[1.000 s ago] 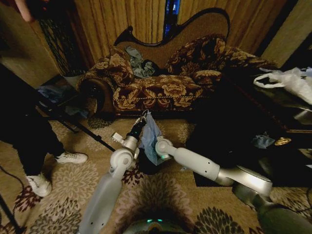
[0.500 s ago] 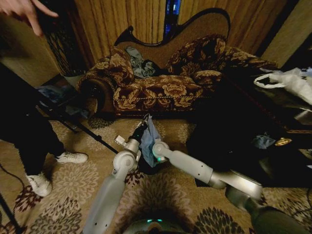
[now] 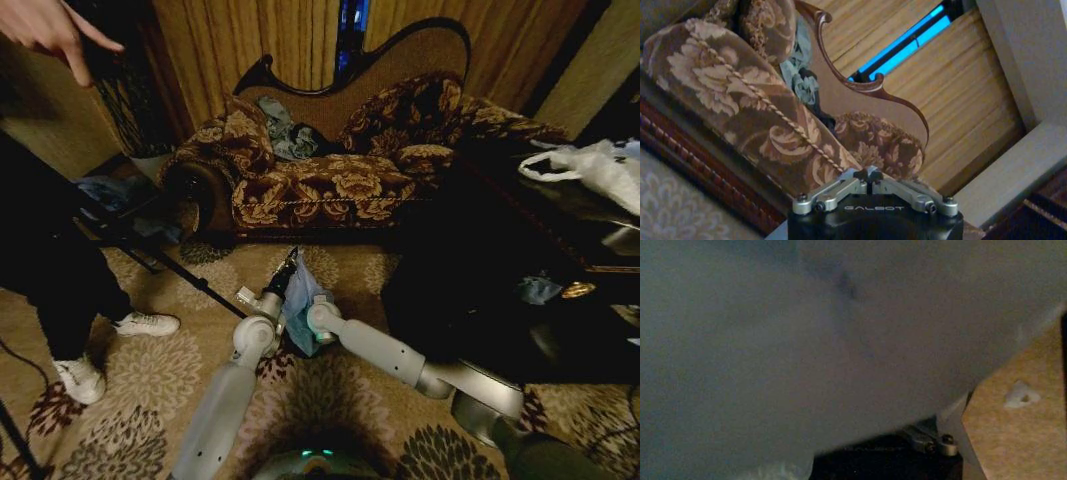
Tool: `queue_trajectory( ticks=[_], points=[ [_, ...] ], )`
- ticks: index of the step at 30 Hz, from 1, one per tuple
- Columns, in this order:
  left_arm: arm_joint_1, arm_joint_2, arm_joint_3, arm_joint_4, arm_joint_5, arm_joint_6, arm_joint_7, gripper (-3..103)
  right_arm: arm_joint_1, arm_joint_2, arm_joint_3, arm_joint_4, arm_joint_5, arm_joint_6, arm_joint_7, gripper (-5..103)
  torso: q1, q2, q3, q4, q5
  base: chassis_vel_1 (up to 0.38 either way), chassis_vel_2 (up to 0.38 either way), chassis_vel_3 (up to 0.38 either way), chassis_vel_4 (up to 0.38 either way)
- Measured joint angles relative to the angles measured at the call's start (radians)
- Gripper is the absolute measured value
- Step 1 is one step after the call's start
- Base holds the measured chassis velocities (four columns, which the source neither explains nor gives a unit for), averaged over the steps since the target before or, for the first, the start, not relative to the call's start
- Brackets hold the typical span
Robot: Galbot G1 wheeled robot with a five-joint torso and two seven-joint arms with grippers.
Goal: Place a garbage bag over the trash bin.
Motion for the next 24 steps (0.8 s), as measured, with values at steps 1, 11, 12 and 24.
queue_trajectory(
  ticks=[1, 11, 12, 24],
  points=[
    [0.002, 0.004, -0.001, -0.005, 0.025, -0.004, 0.001, 0, -0.001, 0.006, 0.010, 0.003, 0.004, 0.008, -0.006, 0, 0.000, 0.000, 0.000, 0.0004, 0.0003, 0.000, 0.000, 0.000, 0.000],
    [-0.004, 0.018, -0.020, -0.001, 0.117, -0.025, 0.001, 0, 0.009, 0.001, 0.044, 0.000, -0.053, 0.028, -0.094, 0, 0.000, 0.000, 0.000, 0.0001, 0.0002, 0.000, 0.000, 0.000, 0.000],
    [-0.004, 0.019, -0.021, -0.001, 0.117, -0.026, 0.001, 0, 0.014, -0.001, 0.045, -0.004, -0.062, 0.028, -0.104, 0, 0.000, 0.000, 0.000, 0.0001, 0.0002, 0.000, 0.000, 0.000, 0.000],
    [-0.016, 0.014, -0.026, 0.000, 0.122, -0.026, -0.001, 0, 0.017, 0.016, 0.068, -0.085, -0.171, 0.034, -0.224, 0, 0.000, 0.000, 0.000, 0.0001, 0.0002, 0.000, 0.000, 0.000, 0.000]
  ],
)
